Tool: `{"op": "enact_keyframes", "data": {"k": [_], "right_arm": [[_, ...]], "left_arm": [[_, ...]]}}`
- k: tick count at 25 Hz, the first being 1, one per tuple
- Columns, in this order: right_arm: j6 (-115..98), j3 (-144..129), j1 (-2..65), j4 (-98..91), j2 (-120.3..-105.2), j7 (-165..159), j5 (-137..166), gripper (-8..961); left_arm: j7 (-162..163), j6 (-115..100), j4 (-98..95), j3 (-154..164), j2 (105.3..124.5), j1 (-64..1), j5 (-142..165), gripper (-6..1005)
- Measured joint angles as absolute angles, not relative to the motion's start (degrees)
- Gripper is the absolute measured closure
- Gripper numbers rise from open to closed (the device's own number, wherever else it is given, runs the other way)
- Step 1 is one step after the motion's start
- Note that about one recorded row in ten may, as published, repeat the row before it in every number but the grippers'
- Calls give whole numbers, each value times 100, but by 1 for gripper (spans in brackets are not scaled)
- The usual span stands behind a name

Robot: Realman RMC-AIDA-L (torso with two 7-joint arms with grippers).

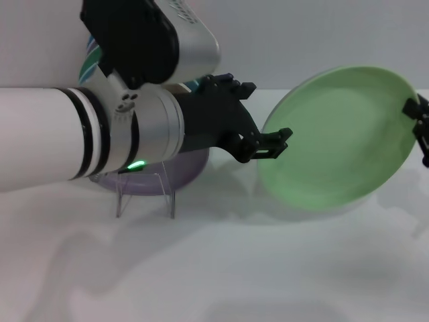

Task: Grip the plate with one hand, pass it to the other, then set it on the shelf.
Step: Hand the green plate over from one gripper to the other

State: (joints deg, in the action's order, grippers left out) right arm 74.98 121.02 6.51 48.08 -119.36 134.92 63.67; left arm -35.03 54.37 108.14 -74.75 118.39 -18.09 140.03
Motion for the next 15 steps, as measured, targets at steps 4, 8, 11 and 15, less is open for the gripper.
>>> {"op": "enact_keyframes", "data": {"k": [4,8,11,15], "right_arm": [[7497,12012,724,4673,-11924,13553,6388,933],[7497,11932,736,4641,-11919,13587,6390,933],[7498,11899,738,4638,-11918,13588,6392,933],[7501,11893,738,4623,-11918,13588,6395,932]], "left_arm": [[-3475,5419,10801,-7459,11839,-1810,14023,198],[-3465,5385,10775,-7447,11844,-1815,14017,198],[-3462,5353,10688,-7437,11845,-1836,13998,198],[-3450,5293,10543,-7350,11851,-1904,13980,198]]}}
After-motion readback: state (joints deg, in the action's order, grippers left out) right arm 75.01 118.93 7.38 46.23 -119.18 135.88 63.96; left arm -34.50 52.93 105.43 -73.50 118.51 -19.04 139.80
